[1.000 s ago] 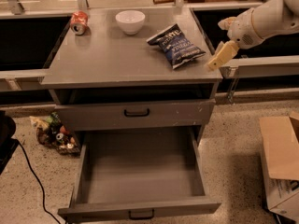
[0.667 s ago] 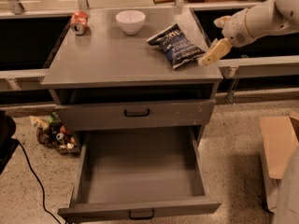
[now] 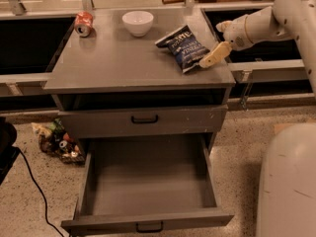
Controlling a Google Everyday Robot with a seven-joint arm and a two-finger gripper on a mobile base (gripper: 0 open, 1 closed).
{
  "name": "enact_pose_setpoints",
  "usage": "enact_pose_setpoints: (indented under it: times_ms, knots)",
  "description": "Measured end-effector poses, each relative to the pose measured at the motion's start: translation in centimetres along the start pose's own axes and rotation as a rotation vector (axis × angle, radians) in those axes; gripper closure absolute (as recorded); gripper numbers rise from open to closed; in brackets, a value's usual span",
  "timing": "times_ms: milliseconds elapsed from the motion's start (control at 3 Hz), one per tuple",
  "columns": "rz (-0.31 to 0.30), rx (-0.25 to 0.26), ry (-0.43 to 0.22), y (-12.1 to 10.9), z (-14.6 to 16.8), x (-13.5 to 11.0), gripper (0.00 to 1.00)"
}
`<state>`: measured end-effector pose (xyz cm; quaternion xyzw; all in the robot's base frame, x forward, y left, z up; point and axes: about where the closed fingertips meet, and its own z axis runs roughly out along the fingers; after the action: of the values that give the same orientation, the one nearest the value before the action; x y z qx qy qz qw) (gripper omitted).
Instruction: Place blue chip bag into middle drawer
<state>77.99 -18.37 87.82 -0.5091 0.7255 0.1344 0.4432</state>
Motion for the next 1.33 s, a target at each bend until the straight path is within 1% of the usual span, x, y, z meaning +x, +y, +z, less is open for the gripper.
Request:
enact_pose_setpoints:
  times_ms: [333, 667, 1000, 1333]
  knots:
    - [-0.003, -0.022, -0.013, -0.1, 1.7, -0.3, 0.0]
    - [-0.001, -0.05, -0.011, 0.3, 3.1, -0.1, 0.19]
    - [0.002, -0.085, -0.01, 1.1, 4.5, 0.3, 0.42]
    - [-0.028, -0.103, -0.028, 1.9, 4.3, -0.6, 0.66]
